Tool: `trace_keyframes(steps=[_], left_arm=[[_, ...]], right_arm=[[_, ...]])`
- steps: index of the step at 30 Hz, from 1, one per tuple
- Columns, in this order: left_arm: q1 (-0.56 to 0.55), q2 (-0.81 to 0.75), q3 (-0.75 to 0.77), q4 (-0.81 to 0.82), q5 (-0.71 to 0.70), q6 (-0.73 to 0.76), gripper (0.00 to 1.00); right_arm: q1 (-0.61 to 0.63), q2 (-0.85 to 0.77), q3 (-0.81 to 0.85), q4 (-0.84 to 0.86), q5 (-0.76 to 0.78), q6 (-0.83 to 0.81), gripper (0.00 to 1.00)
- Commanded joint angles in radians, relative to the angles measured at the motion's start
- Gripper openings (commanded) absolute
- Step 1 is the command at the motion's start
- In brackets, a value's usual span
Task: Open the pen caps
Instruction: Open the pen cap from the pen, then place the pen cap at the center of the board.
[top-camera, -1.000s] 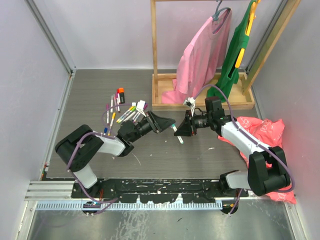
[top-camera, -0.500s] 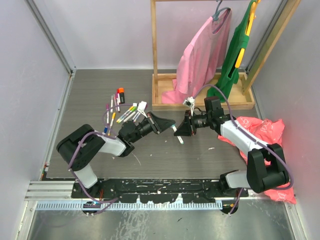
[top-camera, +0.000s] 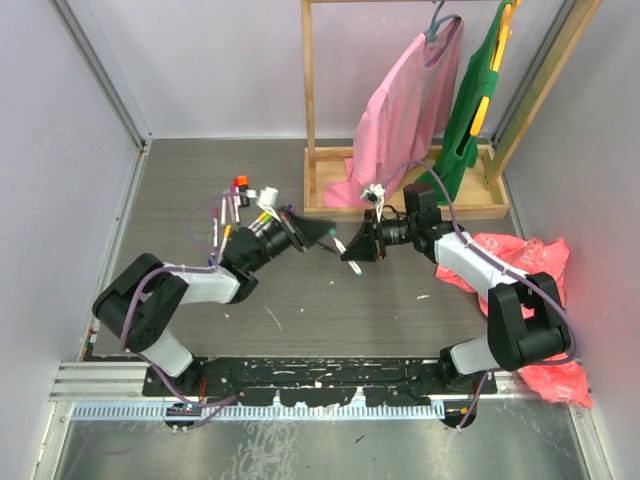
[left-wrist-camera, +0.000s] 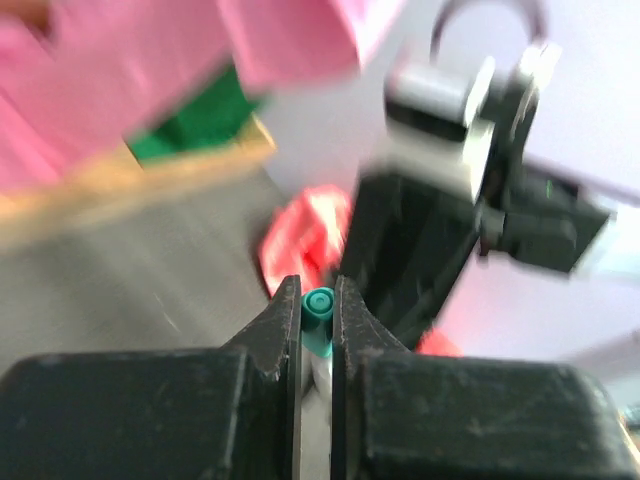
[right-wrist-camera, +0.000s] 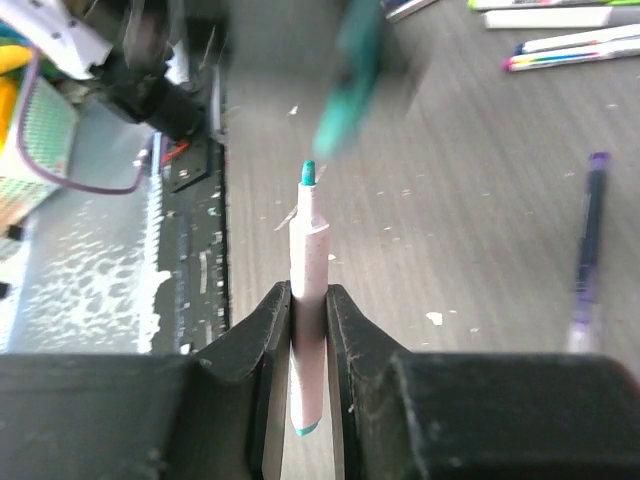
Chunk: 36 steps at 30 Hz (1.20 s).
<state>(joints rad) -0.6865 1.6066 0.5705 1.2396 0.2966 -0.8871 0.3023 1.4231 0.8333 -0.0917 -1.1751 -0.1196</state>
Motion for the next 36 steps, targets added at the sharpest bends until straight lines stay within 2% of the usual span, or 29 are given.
trace_keyframes(steps=[1, 6, 9, 14, 17, 20, 23, 29, 36], left_arm=[[0.186, -0.115, 0.091, 0.126, -0.219, 0.030, 0.00], [0.247, -0.188, 0.086, 0.088, -0.255, 0.013, 0.00], [0.257, -0.231, 0.076, 0.027, -0.244, 0.014, 0.00], [0.260, -0.326, -0.003, -0.144, -0.174, 0.015, 0.00], [0.260, -0.406, -0.069, -0.249, -0.120, 0.001, 0.00], [0.260, -0.450, -0.139, -0.309, -0.076, -0.028, 0.02], [0.260, -0.462, -0.172, -0.381, -0.049, -0.056, 0.02], [0.260, -0.429, -0.132, -0.705, -0.132, -0.114, 0.00], [0.254, -0.286, -0.090, -0.775, -0.204, -0.209, 0.00]], right_arm=[[0.014, -0.007, -0.020, -0.100, -0.079, -0.003, 0.01], [0.021, -0.001, -0.019, -0.111, -0.068, -0.010, 0.01], [0.022, 0.010, 0.018, -0.192, -0.029, -0.090, 0.01], [0.021, -0.010, 0.093, -0.370, 0.236, -0.264, 0.01], [0.021, -0.052, 0.085, -0.390, 0.435, -0.321, 0.01], [0.023, -0.084, 0.054, -0.392, 0.541, -0.372, 0.01], [0.020, -0.098, 0.021, -0.386, 0.603, -0.396, 0.01], [0.020, -0.069, -0.010, -0.386, 0.677, -0.420, 0.01], [0.042, -0.007, -0.015, -0.417, 0.655, -0.435, 0.02]])
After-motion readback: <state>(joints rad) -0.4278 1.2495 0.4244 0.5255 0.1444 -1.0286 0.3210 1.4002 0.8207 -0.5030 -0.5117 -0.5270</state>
